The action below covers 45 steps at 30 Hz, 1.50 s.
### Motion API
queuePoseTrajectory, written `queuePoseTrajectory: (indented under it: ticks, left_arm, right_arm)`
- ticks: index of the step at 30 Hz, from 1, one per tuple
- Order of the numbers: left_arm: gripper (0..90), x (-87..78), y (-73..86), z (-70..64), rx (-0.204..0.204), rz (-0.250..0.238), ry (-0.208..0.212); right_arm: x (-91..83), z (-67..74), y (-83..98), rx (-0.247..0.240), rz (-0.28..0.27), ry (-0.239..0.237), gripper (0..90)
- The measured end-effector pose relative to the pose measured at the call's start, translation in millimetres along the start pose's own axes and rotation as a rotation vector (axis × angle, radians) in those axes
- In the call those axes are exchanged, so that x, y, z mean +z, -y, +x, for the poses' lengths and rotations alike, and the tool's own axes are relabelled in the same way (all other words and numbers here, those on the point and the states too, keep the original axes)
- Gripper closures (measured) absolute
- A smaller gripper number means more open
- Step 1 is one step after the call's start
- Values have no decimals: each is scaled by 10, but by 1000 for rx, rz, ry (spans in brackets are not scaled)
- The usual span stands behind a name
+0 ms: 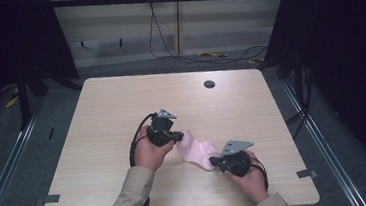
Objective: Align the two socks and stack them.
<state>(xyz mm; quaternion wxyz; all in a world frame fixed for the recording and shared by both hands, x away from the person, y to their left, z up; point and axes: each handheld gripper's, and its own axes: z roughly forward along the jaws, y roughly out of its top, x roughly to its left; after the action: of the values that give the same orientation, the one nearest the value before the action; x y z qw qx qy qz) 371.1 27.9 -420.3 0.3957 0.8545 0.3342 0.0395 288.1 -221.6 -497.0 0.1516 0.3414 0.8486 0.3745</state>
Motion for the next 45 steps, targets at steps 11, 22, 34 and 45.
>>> queuePoseTrajectory:
  ticks: [11,22,34,45]
  left_arm:
    - [889,129,-60,-162,25,14,37]
    - [889,235,-61,-239,32,32,52]
    - [889,532,-44,-568,92,73,115]
    - [888,756,8,-688,118,116,121]
  right_arm:
    - [17,-6,-1,4,-5,-6,889]
    - [-204,-201,110,53,-1,55,878]
    - [-116,-173,116,52,26,40,878]
    - [-122,-183,128,57,21,42,875]
